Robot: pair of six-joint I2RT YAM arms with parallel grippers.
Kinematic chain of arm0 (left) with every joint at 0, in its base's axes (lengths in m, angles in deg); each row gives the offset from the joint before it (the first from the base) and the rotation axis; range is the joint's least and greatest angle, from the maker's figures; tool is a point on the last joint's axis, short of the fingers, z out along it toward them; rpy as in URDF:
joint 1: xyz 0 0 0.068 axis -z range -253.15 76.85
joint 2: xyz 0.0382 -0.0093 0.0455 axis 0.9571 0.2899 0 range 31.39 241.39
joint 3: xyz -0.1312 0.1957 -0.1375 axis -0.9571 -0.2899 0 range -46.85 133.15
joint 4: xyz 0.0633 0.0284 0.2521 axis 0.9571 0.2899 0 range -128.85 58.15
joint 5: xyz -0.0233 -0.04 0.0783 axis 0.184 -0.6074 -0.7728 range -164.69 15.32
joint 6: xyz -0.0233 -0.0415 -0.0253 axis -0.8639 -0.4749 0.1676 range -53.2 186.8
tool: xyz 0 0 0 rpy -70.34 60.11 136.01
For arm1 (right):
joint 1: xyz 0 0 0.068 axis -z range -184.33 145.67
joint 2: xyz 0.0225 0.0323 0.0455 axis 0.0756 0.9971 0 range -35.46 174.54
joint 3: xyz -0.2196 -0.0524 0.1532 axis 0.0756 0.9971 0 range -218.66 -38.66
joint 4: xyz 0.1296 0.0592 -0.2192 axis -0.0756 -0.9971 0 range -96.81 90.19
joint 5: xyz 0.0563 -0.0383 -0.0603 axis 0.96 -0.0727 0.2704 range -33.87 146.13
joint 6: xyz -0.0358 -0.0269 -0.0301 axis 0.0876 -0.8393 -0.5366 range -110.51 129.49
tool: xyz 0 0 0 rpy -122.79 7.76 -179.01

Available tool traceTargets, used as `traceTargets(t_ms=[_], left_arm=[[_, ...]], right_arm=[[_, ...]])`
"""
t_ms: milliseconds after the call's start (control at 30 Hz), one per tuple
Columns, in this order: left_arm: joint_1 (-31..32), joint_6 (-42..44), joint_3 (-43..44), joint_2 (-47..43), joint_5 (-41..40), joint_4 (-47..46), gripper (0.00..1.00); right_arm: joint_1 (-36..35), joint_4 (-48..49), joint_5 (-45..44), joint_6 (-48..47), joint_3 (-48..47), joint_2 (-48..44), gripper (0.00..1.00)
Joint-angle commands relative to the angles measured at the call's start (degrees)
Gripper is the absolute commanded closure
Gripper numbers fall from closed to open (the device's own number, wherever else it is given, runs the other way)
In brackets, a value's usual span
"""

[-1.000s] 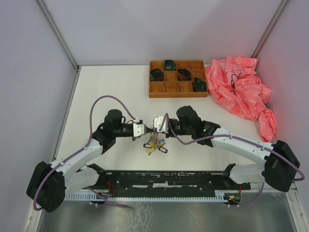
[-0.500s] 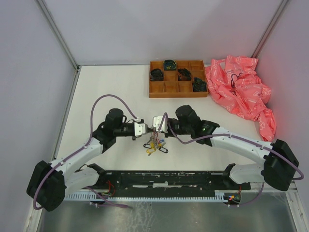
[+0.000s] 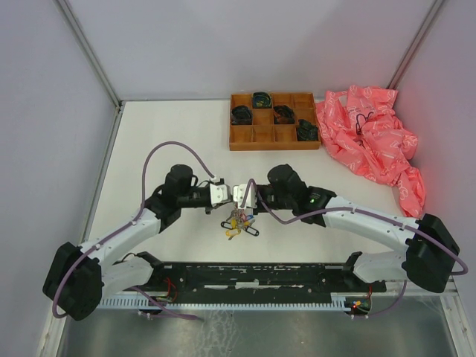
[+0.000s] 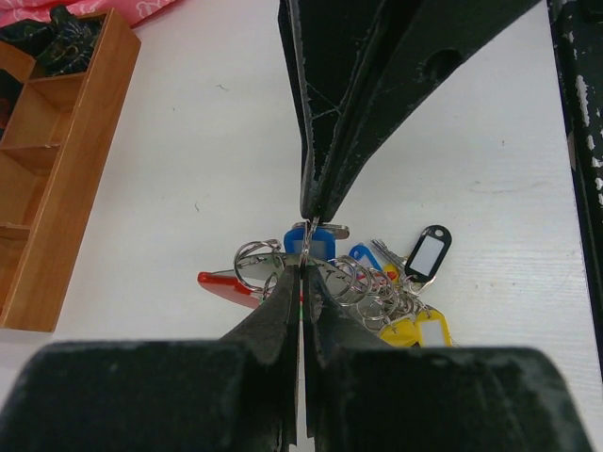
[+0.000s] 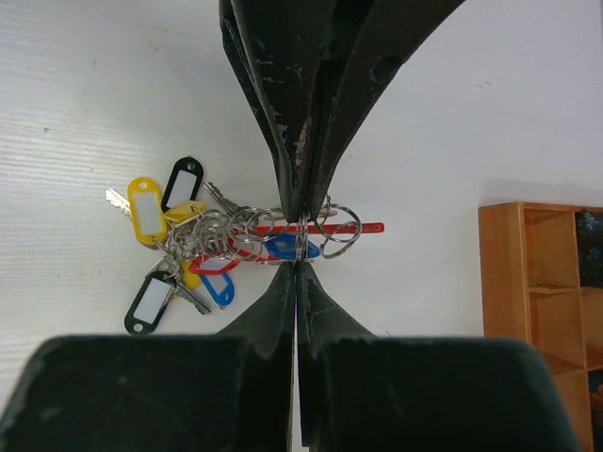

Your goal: Put the keys on the keyring

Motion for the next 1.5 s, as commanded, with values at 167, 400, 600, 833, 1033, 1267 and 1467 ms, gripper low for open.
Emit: traceTargets(t_ms=[167, 400, 600, 833, 1033, 1267, 1467], left_arm=[[0.3, -10.5, 1.6, -0.4, -4.9, -6.5, 0.97], [0.4, -18.3, -3.5, -1.2, -5.6, -17.8, 0.97], [0.4, -22.1, -7.3, -2.2, -5.0, -26.1, 0.97], [0.3, -24.3, -9.8, -1.7, -4.8, -32.0, 0.97], [0.4, -23.1, -10.3, -1.5, -3.8, -32.6, 0.97], [0.3, -21.4, -9.9, -2.0, -3.8, -30.5, 0.97], [0.3, -21.5, -10.0, -2.0, -3.8, -30.7, 0.97]], right_arm=[[-1.2, 2.5, -2.7, -3.8, 0.8, -1.9, 0.99], [-1.3, 4.8, -4.4, -3.2, 2.7, -1.8, 0.99], [-1.3, 7.2, -5.0, -1.0, 4.2, -0.9, 0.99], [-1.3, 11.2, -4.9, 1.7, 6.6, -2.8, 0.92], [-1.2, 14.1, -5.9, 3.5, 8.4, -5.7, 0.80], [-1.2, 18.0, -6.3, 4.7, 10.2, -7.7, 0.68], [-1.2, 19.2, -4.8, 7.4, 10.2, -7.2, 0.63]])
